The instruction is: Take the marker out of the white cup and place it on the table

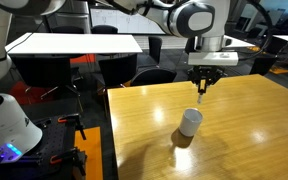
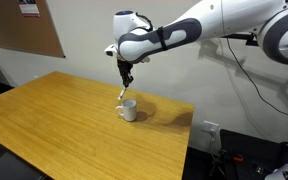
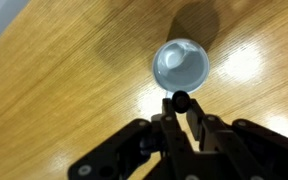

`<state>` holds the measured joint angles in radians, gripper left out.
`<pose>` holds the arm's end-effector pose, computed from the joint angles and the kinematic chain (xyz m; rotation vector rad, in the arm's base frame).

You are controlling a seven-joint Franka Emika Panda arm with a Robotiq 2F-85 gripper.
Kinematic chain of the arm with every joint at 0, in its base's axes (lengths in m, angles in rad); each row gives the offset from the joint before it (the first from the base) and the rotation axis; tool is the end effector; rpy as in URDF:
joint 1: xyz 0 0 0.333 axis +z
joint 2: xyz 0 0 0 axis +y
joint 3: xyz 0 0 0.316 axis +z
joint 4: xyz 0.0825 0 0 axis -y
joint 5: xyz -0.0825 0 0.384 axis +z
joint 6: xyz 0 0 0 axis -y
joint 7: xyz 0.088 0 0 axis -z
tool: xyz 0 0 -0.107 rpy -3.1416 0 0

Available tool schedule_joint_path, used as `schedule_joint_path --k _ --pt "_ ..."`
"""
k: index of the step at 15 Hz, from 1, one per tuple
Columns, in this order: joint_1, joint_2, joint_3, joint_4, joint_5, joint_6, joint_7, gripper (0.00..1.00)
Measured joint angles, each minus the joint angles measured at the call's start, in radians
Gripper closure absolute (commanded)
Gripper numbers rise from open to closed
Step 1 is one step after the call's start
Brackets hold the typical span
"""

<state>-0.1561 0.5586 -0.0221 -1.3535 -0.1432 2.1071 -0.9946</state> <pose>0.7219 -0.1333 0.4191 2.6349 1.2439 0.1230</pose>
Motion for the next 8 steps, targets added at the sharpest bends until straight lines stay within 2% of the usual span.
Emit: schedule_joint_path --k 8 --pt "0.03 -0.191 0.016 -0.327 0.002 0.191 0.025 0.95"
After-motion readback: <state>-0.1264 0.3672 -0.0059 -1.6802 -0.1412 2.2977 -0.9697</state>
